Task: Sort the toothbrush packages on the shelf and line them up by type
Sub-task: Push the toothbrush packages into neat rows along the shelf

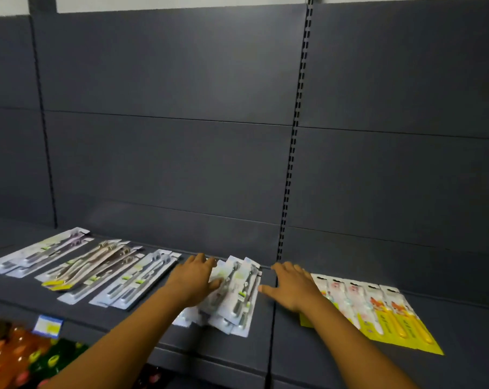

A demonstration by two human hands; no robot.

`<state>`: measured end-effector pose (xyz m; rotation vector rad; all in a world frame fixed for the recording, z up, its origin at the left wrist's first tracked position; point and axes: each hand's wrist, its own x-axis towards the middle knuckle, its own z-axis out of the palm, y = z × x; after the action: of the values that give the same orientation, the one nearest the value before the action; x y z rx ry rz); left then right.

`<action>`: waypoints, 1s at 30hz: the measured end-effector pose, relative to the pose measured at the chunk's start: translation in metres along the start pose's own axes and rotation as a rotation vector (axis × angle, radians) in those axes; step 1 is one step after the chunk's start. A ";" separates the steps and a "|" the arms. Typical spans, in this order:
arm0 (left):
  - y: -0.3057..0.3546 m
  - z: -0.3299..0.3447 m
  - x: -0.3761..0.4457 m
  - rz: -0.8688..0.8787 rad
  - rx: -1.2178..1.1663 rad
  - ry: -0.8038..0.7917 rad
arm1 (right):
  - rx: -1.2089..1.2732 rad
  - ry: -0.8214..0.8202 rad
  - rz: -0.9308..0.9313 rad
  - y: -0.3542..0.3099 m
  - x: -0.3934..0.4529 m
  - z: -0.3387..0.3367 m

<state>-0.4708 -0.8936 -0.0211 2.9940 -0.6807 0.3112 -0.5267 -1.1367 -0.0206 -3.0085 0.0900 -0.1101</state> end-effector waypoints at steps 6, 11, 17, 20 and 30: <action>-0.064 0.021 0.021 0.059 -0.068 -0.063 | 0.124 0.040 0.074 -0.064 0.039 0.024; -0.068 0.045 0.021 0.216 -0.246 -0.092 | 0.210 0.039 0.119 -0.107 0.047 0.055; -0.073 0.077 0.019 0.317 -0.256 -0.095 | 0.189 -0.030 0.184 -0.106 0.037 0.075; -0.086 0.078 0.019 0.313 -0.211 -0.101 | 0.139 -0.062 0.201 -0.090 0.028 0.072; -0.091 0.080 0.018 0.152 -0.070 -0.228 | 0.029 -0.101 0.249 -0.106 0.030 0.073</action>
<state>-0.4004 -0.8268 -0.0962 2.9430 -0.9200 -0.0487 -0.4858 -1.0242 -0.0765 -2.9383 0.4452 0.0642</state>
